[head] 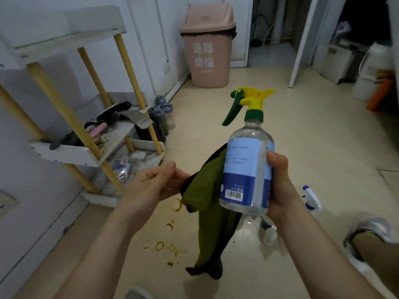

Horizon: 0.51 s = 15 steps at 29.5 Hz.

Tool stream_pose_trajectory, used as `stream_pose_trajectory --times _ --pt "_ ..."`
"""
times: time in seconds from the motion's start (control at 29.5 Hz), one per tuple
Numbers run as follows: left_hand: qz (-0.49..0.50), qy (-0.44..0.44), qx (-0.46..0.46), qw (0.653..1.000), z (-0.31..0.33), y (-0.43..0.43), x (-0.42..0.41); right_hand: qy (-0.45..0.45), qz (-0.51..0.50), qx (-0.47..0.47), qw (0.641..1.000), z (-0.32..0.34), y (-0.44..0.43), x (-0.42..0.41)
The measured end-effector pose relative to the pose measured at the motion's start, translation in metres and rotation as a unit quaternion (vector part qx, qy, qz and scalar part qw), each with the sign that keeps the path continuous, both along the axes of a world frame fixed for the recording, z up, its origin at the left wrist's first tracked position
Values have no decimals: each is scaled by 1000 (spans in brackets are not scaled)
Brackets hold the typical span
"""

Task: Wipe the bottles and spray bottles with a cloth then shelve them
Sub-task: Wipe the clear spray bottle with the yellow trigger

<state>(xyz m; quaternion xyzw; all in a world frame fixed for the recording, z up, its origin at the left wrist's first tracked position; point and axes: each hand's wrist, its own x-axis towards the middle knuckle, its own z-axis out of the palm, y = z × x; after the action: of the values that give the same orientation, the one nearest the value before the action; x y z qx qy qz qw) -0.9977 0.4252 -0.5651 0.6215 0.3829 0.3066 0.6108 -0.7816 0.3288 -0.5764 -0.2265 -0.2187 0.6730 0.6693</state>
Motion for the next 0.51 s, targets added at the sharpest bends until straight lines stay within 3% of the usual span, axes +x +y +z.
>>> stream_pose_trajectory --times 0.2,0.27,0.37,0.44,0.51 --pt "-132 29 -37 990 -1 -11 5 7 11 16 1000 -2 -1 -1" --pt "-81 -23 -67 994 3 -11 6 -47 38 23 998 4 -2 2" --pt "-61 -128 -113 983 15 -4 1 -203 47 13 978 12 0 6" --pt "-74 -148 -131 977 20 -8 3 -299 4 -3 954 12 4 2" --pt "-82 -144 -137 977 20 -17 9 -318 -47 -16 947 8 6 -6"
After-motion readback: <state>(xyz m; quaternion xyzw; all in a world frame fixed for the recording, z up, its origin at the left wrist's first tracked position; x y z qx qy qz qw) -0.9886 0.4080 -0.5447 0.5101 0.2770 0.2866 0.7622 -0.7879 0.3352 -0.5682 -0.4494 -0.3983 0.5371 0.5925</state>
